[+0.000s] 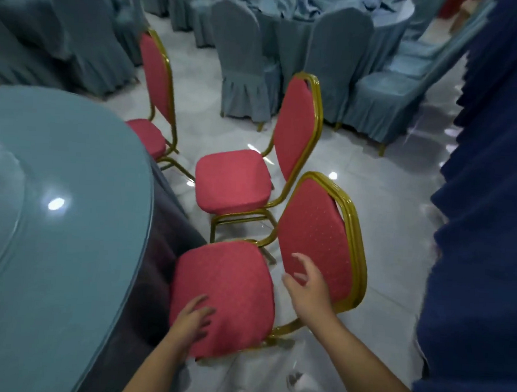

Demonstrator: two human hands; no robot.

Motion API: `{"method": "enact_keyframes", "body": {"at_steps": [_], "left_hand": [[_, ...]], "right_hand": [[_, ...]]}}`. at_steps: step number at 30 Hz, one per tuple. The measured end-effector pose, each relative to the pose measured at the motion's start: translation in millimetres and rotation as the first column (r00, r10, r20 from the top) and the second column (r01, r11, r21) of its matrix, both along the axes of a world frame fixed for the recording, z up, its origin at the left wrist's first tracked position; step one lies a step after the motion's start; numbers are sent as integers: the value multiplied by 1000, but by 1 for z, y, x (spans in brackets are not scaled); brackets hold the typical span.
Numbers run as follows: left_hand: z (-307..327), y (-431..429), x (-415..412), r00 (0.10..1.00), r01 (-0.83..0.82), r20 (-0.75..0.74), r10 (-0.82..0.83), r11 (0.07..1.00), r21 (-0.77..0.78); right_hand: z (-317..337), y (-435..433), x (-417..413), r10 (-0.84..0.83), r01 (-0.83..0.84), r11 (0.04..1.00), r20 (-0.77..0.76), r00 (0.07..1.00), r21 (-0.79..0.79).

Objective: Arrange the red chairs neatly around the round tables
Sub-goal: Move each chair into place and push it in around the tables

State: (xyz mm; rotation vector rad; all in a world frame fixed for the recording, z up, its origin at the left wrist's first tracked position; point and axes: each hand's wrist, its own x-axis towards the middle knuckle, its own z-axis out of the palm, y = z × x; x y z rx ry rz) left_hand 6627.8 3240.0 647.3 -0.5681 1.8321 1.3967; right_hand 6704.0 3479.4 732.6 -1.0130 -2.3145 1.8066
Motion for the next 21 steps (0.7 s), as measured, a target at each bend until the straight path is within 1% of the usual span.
{"method": "enact_keyframes", "body": {"at_steps": [3,5,7,10,13,15,18,21], "left_hand": [[18,18,25,998,-64,-25,65,997,37],[25,26,43,982,-175,-57,178,984,41],[30,32,66,942,-328,-63,329,944,32],[42,34,115,847,-528,-43,529,848,42],[54,25,175,733,-678,-48,678,735,14],[62,12,217,646,-763,-47,762,646,-16],[72,-15,287,451,-892,-72,890,450,-28],[76,-34,356,252,-967,-89,964,254,7]], "right_hand": [[3,9,-2,115,-117,992,-39,993,-54],[-3,8,-5,254,-255,963,-26,967,-89],[-11,7,-2,384,-382,918,-3,923,-112],[-28,2,14,549,-544,825,-12,836,-151],[-38,-18,34,677,-667,720,-14,736,-189],[-38,-41,47,764,-751,629,-21,645,-198],[-32,-83,71,870,-854,473,-39,492,-217],[-23,-125,100,937,-923,330,-51,346,-197]]}}
